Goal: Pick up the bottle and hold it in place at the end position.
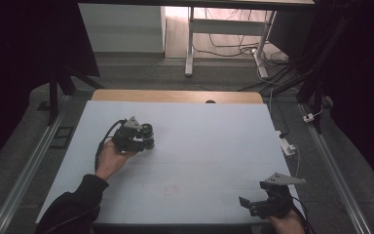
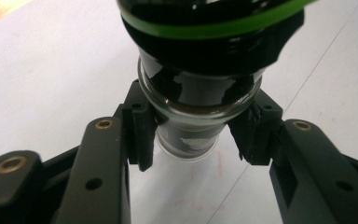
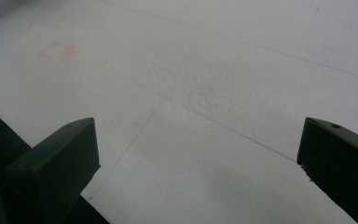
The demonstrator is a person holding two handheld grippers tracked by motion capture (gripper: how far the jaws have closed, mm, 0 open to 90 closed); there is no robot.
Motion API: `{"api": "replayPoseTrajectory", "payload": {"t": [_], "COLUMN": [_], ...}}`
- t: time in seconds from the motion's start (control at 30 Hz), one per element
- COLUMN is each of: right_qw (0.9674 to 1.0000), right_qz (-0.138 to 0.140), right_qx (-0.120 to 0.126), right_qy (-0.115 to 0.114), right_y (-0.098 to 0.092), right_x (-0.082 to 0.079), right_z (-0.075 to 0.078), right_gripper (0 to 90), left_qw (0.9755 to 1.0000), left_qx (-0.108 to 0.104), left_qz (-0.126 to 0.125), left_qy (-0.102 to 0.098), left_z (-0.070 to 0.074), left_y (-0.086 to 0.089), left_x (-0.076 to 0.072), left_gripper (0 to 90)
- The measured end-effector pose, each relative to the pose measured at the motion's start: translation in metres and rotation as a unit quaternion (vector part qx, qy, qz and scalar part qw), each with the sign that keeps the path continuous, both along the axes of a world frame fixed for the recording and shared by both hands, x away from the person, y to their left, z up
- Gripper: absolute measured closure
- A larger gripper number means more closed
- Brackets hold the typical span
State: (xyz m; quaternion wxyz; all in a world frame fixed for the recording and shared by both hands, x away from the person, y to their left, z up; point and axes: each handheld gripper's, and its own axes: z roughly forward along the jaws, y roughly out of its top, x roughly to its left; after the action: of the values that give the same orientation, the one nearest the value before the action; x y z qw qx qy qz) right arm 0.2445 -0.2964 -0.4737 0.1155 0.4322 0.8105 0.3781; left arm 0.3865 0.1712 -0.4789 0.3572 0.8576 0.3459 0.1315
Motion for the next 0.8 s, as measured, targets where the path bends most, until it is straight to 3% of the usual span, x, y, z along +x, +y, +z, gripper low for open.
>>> {"api": "replayPoseTrajectory", "payload": {"t": [0.43, 0.67, 0.8], "right_qw": [1.0000, 1.0000, 1.0000], "right_qz": [0.000, 0.001, 0.002], "right_qx": [0.003, 0.004, 0.003], "right_qy": [0.002, 0.002, 0.002], "right_y": [0.000, -0.001, -0.001], "right_x": [0.000, 0.001, 0.001], "right_z": [0.000, 0.000, 0.000], "right_gripper": [0.0, 0.0, 0.0], "left_qw": [0.9996, 0.9995, 0.9994], "left_qx": [0.008, 0.001, 0.007], "left_qz": [-0.027, -0.030, -0.034], "left_qy": [-0.002, -0.001, -0.005], "left_z": [0.003, 0.004, 0.002], "left_y": [-0.049, -0.070, -0.080], "left_x": [0.018, 0.030, 0.034], "left_gripper": [53.5, 53.5, 53.5]}}
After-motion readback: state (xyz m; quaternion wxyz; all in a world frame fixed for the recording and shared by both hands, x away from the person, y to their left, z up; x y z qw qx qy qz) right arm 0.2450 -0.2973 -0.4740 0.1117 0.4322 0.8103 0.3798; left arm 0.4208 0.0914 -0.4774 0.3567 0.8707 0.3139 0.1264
